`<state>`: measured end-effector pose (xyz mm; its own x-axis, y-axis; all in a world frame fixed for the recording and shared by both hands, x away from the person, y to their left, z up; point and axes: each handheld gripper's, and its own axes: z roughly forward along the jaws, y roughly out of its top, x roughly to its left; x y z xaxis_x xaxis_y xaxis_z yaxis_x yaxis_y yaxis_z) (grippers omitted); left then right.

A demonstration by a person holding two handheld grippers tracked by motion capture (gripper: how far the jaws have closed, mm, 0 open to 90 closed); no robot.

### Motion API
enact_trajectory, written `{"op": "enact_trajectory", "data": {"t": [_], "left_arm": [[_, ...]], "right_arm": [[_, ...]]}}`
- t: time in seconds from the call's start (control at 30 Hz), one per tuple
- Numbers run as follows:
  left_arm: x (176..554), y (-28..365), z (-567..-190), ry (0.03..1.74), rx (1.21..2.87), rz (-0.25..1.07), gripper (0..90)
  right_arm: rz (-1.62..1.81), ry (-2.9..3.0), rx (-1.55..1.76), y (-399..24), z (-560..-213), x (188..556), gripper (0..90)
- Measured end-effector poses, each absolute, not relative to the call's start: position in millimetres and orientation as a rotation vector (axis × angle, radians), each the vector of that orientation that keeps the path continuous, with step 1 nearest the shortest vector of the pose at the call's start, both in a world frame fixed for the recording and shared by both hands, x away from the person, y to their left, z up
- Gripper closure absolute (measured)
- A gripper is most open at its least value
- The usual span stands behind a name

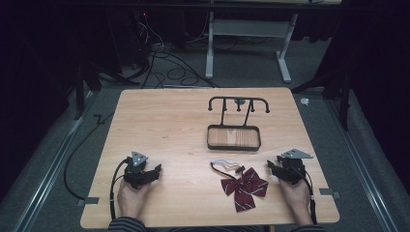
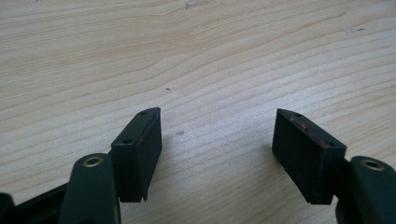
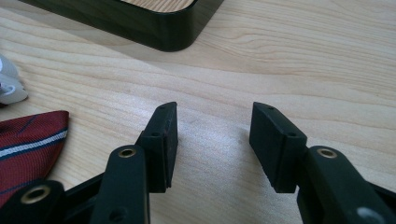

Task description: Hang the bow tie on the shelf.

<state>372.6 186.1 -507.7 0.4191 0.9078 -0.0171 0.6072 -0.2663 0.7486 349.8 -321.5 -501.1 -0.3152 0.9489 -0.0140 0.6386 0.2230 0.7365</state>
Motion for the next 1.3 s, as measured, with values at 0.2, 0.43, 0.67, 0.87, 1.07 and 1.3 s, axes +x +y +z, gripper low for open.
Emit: {"op": "enact_trajectory", "data": {"t": [0.2, 0.43, 0.67, 0.87, 1.07, 1.3], "left_arm": [[372.2, 186.2, -507.7, 1.284, 1.983, 0.556, 33.5], [372.2, 186.1, -507.7, 1.284, 1.983, 0.557, 33.5], [372.2, 186.1, -507.7, 1.284, 1.982, 0.557, 33.5], [372.2, 186.2, -507.6, 1.285, 1.983, 0.556, 33.5], [372.2, 186.4, -507.5, 1.284, 1.985, 0.556, 33.5], [372.3, 186.4, -507.5, 1.283, 1.985, 0.555, 33.4]], "right_arm": [[0.882, 2.035, 1.460, -321.5, -501.2, 349.9, 54.1], [0.896, 2.054, 1.442, -321.5, -501.0, 349.6, 59.3], [0.901, 2.071, 1.424, -323.1, -500.9, 350.1, 59.6], [0.897, 2.068, 1.428, -322.9, -500.8, 350.0, 60.0], [0.905, 2.039, 1.467, -322.4, -500.8, 349.2, 61.8], [0.942, 2.053, 1.463, -317.7, -497.5, 344.2, 64.3]]}}
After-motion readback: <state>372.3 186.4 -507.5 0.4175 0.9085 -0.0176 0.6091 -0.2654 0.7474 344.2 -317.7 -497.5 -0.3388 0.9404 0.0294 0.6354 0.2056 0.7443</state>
